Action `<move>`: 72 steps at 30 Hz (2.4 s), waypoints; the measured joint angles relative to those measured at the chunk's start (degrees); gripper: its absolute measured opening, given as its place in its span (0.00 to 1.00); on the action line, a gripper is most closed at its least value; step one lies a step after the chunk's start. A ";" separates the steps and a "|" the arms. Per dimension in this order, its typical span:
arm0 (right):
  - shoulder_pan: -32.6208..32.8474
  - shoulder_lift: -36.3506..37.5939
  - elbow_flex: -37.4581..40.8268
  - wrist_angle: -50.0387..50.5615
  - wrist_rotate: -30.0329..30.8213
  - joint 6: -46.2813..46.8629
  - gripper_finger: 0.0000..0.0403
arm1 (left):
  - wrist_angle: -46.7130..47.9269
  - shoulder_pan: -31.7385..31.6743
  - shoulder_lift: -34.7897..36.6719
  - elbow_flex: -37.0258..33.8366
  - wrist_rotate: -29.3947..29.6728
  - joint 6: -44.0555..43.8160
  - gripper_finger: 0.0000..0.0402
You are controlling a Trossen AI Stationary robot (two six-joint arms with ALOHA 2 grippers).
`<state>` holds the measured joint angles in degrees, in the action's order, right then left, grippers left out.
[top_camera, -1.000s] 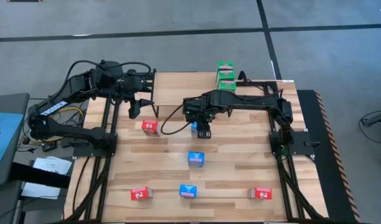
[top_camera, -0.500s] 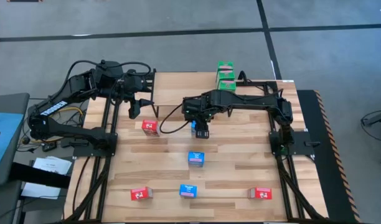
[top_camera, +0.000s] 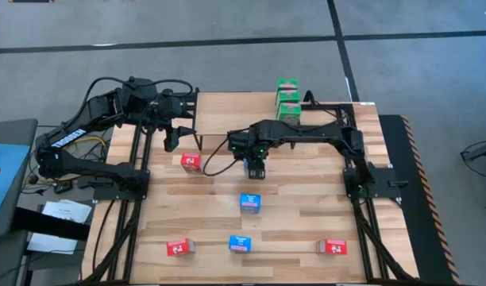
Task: Stack cereal on shelf
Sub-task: Put the top blue cereal box on the shelf
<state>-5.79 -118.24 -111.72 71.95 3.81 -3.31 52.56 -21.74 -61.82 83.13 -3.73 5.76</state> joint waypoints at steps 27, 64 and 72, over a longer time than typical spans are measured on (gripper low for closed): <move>-0.35 -1.81 -0.09 2.70 3.74 1.97 0.62 | 0.59 0.00 0.00 0.00 0.02 0.46 0.60; -0.98 -3.60 -0.11 1.40 -1.03 3.33 0.50 | 0.72 0.00 0.00 0.00 0.04 0.89 0.60; -0.98 -3.75 -4.08 3.70 -1.03 3.34 0.51 | 0.72 0.00 0.00 0.00 0.04 0.46 0.60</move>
<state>-6.76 -121.99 -115.80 75.65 2.79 0.03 53.28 -21.73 -61.82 83.13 -3.68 6.21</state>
